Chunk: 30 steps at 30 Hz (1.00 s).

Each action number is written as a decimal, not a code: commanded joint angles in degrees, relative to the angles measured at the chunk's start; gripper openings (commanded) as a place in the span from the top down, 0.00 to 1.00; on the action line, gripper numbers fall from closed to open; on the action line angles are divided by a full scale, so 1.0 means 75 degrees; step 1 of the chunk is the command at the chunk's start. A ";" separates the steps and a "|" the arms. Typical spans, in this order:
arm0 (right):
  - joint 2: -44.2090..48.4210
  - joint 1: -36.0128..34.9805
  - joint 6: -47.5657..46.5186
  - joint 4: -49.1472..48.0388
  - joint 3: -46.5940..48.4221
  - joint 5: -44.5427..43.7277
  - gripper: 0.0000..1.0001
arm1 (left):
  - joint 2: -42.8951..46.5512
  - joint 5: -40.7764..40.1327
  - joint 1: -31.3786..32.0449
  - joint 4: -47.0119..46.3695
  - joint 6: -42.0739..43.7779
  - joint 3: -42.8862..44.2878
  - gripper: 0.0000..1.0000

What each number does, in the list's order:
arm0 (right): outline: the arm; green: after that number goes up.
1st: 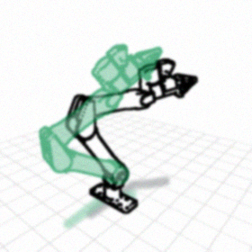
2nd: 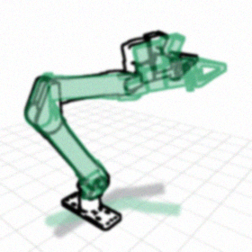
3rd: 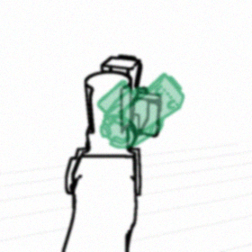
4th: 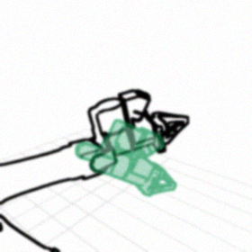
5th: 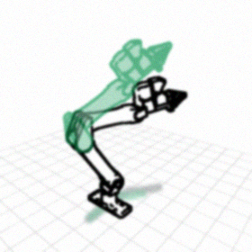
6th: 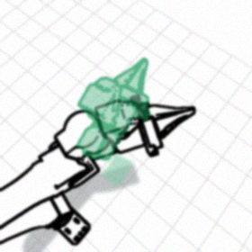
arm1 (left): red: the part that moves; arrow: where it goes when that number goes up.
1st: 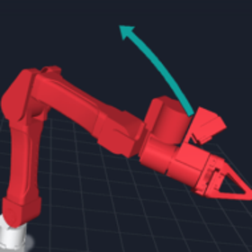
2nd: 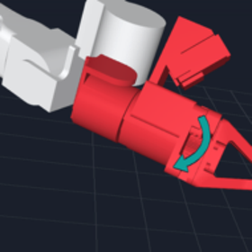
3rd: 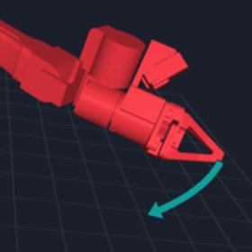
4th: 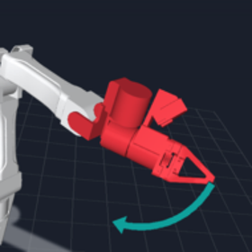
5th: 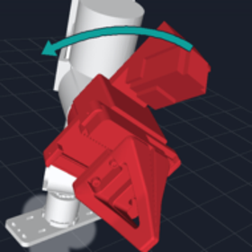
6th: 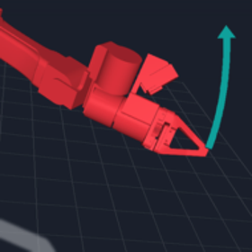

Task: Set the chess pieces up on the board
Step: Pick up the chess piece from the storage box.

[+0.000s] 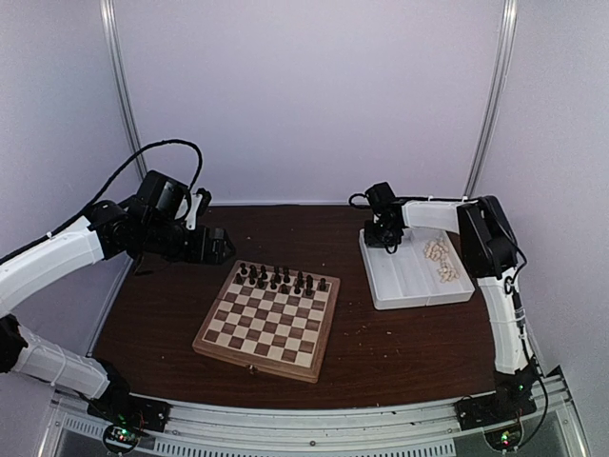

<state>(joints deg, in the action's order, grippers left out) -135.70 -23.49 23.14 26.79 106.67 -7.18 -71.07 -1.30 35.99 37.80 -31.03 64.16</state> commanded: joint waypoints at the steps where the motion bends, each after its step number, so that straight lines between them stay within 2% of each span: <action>1: 0.0764 0.0018 -0.0037 -0.0492 -0.0825 0.0000 0.74 | 0.0051 -0.0009 -0.0052 -0.0153 0.0096 0.0095 0.02; 12: 0.2490 -0.0254 -0.0170 -0.0817 -0.2973 0.0318 0.74 | 0.0181 0.0173 -0.0052 -0.0373 -0.0135 -0.0159 0.02; 19: 0.3753 -0.0557 -0.0262 -0.0972 -0.4379 0.0807 0.73 | 0.0279 0.0933 -0.0052 -0.0859 -0.0222 -0.0408 0.02; 30: 0.4976 -0.2117 -0.0660 -0.0577 -0.4859 0.1696 0.71 | -0.0040 0.1692 -0.0052 -0.1363 -0.0410 -0.0639 0.02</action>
<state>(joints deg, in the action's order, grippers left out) -100.99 -35.70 19.20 22.11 71.61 1.34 -70.24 8.40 35.94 31.29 -33.23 60.27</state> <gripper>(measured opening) 0.287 0.976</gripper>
